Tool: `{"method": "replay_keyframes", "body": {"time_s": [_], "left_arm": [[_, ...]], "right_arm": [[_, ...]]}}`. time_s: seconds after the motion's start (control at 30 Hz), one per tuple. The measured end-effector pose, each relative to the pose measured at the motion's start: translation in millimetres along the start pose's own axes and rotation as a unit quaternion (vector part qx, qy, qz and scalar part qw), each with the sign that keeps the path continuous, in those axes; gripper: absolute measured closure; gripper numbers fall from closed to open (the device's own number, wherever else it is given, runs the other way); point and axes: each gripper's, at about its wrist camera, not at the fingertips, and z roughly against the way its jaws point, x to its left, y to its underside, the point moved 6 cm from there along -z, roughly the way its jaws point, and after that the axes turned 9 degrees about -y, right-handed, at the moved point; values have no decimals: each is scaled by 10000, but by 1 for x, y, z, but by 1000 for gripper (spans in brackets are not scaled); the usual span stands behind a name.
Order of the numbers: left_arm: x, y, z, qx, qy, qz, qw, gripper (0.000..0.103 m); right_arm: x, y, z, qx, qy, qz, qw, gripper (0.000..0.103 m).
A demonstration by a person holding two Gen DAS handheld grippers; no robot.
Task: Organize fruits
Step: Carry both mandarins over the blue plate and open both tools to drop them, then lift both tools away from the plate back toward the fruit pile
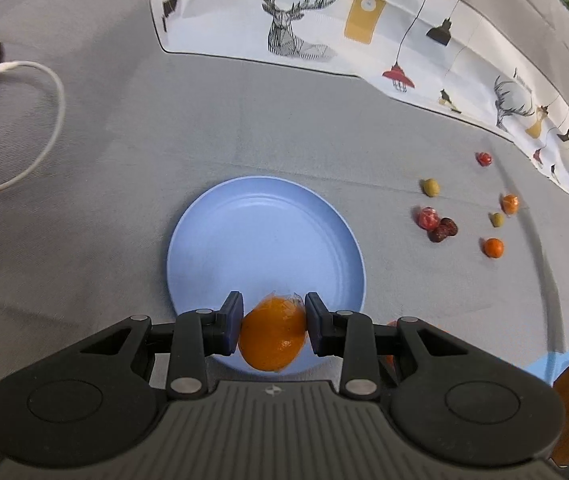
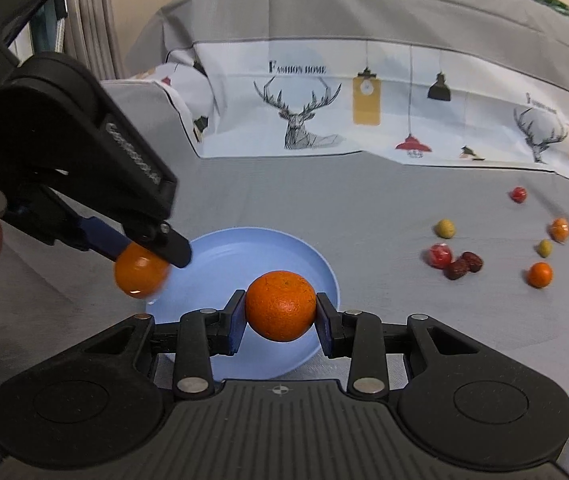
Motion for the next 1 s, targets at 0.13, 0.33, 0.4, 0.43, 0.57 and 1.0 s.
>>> {"method": "replay_keyframes", "body": {"time_s": [0.13, 0.33, 0.4, 0.43, 0.57, 1.0], "left_arm": [[-2, -12, -30, 168, -28, -54, 9998, 66], [-11, -30, -59, 229, -97, -282, 9993, 66], [-12, -33, -67, 221, -165, -329, 9991, 66], [-13, -34, -73, 254, -215, -353, 9988, 66], [-11, -35, -91, 322, -352, -453, 9978, 65], [9, -16, -44, 66, -424, -443, 9981, 0]], "right_arm": [[-3, 1, -25, 179, 45, 110, 9998, 66], [-14, -1, -45, 290, 145, 58, 9995, 66], [-16, 0, -50, 298, 152, 100, 9994, 66], [-16, 1, -53, 316, 155, 117, 9993, 66], [-18, 3, -68, 470, 109, 158, 9987, 66], [-13, 2, -43, 452, 36, 117, 9989, 12]]}}
